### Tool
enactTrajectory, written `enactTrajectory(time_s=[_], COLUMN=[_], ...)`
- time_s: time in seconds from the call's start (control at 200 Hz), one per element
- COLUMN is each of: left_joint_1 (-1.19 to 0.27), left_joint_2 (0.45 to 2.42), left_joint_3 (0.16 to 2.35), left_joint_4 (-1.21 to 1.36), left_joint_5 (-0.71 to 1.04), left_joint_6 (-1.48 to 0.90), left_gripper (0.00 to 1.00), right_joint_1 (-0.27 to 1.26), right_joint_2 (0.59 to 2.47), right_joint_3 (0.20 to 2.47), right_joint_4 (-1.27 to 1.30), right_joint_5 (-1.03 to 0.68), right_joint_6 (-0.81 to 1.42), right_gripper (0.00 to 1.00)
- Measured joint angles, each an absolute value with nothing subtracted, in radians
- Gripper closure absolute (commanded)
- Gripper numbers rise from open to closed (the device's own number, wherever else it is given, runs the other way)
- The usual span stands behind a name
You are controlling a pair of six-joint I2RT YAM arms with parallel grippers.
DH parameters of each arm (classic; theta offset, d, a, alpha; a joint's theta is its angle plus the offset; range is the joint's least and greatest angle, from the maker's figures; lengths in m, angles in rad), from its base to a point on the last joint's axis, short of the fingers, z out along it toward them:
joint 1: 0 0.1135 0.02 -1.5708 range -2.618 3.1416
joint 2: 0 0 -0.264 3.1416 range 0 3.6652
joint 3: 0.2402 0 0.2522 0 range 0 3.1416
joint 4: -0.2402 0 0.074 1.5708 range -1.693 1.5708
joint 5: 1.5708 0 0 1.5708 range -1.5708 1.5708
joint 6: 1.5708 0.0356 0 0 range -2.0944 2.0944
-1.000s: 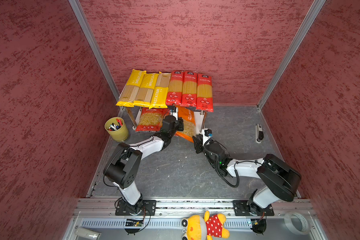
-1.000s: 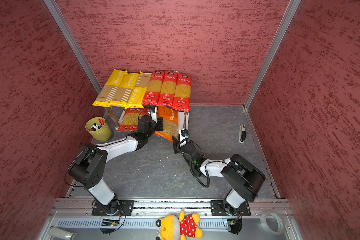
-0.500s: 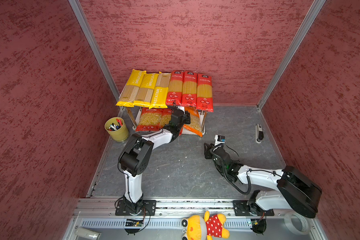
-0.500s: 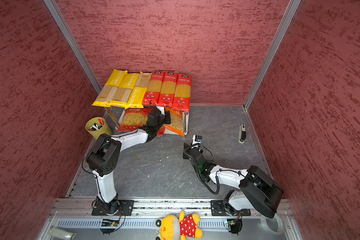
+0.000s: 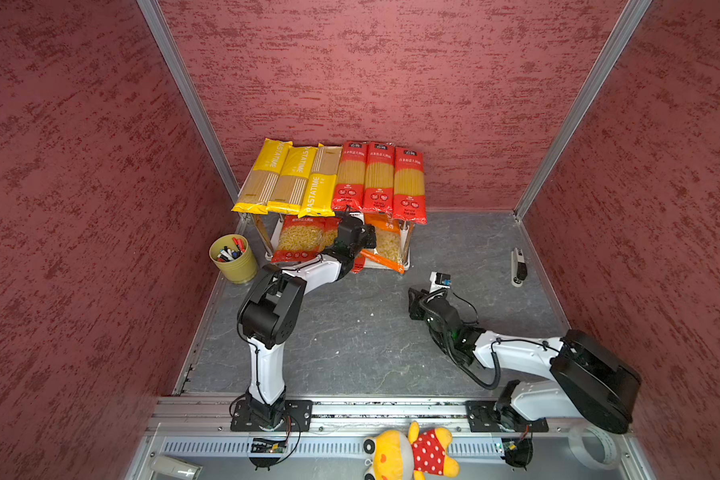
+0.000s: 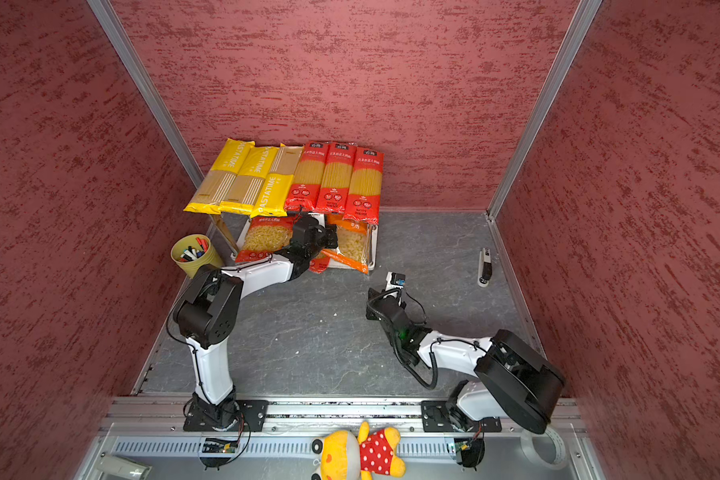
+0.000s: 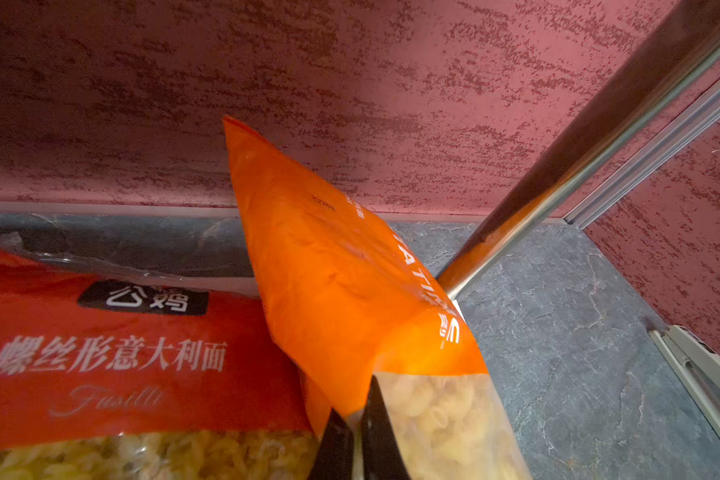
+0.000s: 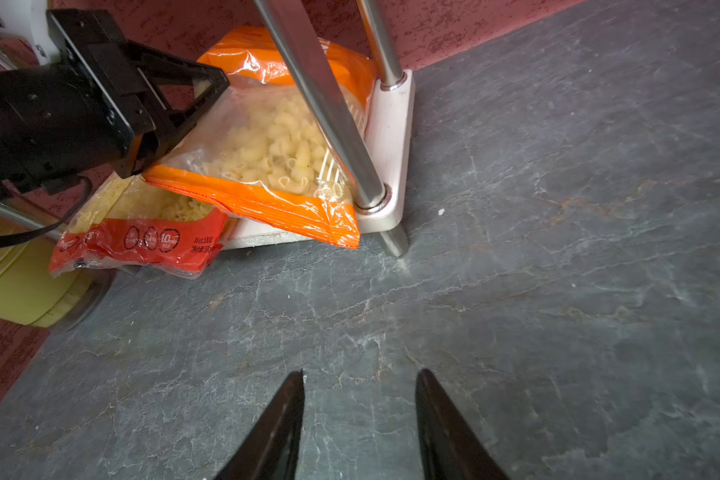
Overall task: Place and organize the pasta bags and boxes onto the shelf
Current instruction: 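Lower the bag beside the fusilli bags with left gripper while right withdraws, then push the orange bag deeper onto the lower tier with the left gripper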
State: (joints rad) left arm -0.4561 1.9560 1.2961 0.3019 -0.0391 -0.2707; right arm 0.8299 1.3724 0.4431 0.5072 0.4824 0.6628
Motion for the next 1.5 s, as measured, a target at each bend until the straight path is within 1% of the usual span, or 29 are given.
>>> enactTrajectory(time_s=[0.12,0.296,0.461,0.571,0.621,0.767,0.967,1.217,1.378,1.438,1.498], left_joint_1=[-0.432,-0.423,-0.426,-0.426,-0.426,-0.425,-0.425,-0.421,-0.422,-0.424,-0.426], left_joint_2=[1.957,2.007,2.037,2.035,2.028,2.01,1.943,1.846,1.76,1.724,1.694], left_joint_3=[1.321,1.437,1.46,1.451,1.438,1.415,1.357,1.28,1.173,1.124,1.081], left_joint_4=[0.243,0.134,0.094,0.088,0.089,0.075,0.046,0.021,0.035,0.06,0.084], left_joint_5=[0.036,0.146,0.176,0.179,0.179,0.183,0.183,0.184,0.176,0.175,0.175], left_joint_6=[-0.274,-0.274,-0.275,-0.282,-0.288,-0.305,-0.315,-0.329,-0.346,-0.356,-0.372], left_gripper=[0.99,0.99,0.99,0.97,0.93,0.78,0.62,0.5,0.41,0.41,0.43], right_joint_1=[0.83,0.831,0.836,0.837,0.838,0.839,0.841,0.841,0.841,0.841,0.841], right_joint_2=[1.383,1.399,1.401,1.402,1.406,1.424,1.429,1.435,1.435,1.435,1.435], right_joint_3=[0.443,0.443,0.443,0.443,0.443,0.446,0.447,0.452,0.452,0.452,0.452], right_joint_4=[0.512,0.513,0.513,0.513,0.514,0.515,0.52,0.523,0.525,0.526,0.526], right_joint_5=[0.479,0.473,0.472,0.472,0.471,0.467,0.463,0.458,0.456,0.456,0.456], right_joint_6=[0.67,0.684,0.692,0.698,0.7,0.7,0.7,0.7,0.7,0.7,0.7], right_gripper=[0.54,0.54,0.54,0.54,0.54,0.54,0.54,0.54,0.54,0.54,0.54])
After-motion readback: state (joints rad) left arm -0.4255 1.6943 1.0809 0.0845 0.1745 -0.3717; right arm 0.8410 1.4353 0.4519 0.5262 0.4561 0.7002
